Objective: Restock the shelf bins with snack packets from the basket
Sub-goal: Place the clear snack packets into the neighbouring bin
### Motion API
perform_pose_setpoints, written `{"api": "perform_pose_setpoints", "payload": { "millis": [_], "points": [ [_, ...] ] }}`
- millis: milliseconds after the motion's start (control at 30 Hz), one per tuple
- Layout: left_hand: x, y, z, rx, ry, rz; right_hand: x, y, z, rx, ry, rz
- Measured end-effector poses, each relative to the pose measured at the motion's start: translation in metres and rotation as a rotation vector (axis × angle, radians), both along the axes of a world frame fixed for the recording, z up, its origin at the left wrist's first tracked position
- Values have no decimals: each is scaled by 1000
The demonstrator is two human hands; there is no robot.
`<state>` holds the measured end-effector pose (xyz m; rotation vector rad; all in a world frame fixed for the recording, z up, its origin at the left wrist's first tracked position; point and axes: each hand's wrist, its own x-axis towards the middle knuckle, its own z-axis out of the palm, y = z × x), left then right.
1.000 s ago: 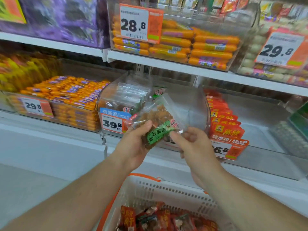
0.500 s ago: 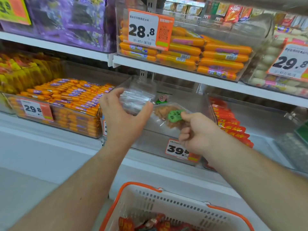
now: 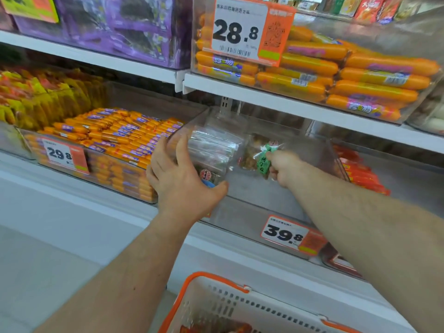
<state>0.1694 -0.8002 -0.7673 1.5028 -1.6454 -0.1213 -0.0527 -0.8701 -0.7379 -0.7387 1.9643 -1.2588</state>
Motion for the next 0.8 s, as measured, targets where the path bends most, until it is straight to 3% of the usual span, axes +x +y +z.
{"api": "perform_pose_setpoints", "payload": {
  "millis": [167,300,800],
  "points": [
    [-5,-1,-3,-27,39,26,-5,-26,-8,-76,11,-113],
    [-7,-2,-3,-42,50,36,-14,-33,-20,-105,-150,-256],
    [-8,-1,-2,-24,39,19,-9,-47,-28,-14,-71,32]
  ]
}}
